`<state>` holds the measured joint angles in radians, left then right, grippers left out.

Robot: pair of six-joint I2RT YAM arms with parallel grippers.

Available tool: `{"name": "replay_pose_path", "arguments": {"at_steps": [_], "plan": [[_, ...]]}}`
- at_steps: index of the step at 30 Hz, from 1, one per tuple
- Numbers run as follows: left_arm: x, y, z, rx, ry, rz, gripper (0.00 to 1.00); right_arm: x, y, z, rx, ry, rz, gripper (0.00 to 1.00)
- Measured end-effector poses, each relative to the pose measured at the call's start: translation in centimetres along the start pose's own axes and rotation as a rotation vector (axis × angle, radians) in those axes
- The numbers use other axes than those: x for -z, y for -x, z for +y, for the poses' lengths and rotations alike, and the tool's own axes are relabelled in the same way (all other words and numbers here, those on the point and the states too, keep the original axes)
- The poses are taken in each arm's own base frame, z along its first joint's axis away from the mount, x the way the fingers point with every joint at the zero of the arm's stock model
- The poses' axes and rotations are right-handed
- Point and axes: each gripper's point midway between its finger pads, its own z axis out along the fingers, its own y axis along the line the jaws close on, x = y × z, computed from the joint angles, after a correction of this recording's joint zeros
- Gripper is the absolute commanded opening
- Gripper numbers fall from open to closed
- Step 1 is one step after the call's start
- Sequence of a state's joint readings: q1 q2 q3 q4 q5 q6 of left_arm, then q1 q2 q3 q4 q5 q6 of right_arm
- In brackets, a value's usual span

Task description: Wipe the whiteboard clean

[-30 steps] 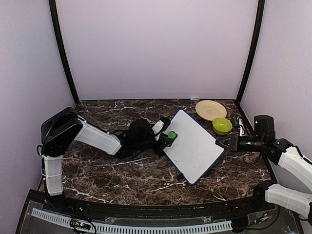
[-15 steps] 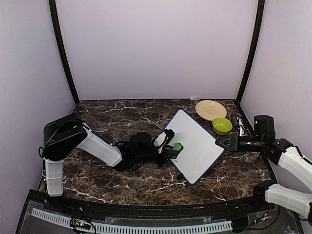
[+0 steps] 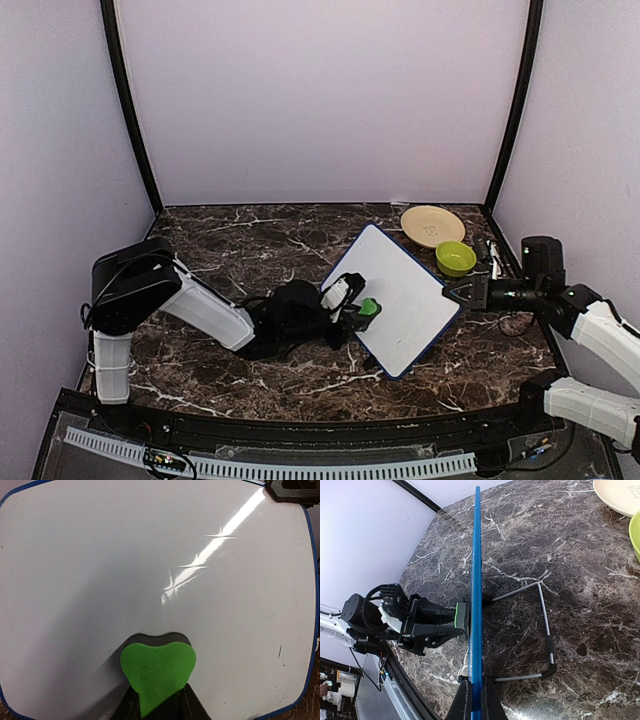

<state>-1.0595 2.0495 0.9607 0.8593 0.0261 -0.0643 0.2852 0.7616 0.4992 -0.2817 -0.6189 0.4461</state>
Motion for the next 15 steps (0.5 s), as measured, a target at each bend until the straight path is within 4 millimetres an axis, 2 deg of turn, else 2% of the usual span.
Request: {"name": "replay_pose_path", "arguments": {"at_steps": [4,7,9,11,15], "plan": [[-0.4,0.4,-3.6,-0.063,-0.043,-0.006,0.0,0.0,0.0,0.0,0.001,0.0,-0.001,0.0],[-0.3,-0.2,-6.1,-0.117,-0.069,0.006,0.0,0.0,0.0,0.0,0.001,0.001,0.0,0.0],[-0.3,-0.5,-7.0,-0.143,-0.073,0.013,0.0,0.0,0.0,0.0,0.001,0.001,-0.001,0.0],[-0.3,-0.8,-7.5,-0.166,-0.068,0.019,0.0,0.0,0.0,0.0,0.002,0.002,-0.001,0.0],[-0.3,-0.8,-7.1,-0.171,-0.038,0.019,0.0,0.0,0.0,0.1,0.003,0.004,0.0,0.0]]}}
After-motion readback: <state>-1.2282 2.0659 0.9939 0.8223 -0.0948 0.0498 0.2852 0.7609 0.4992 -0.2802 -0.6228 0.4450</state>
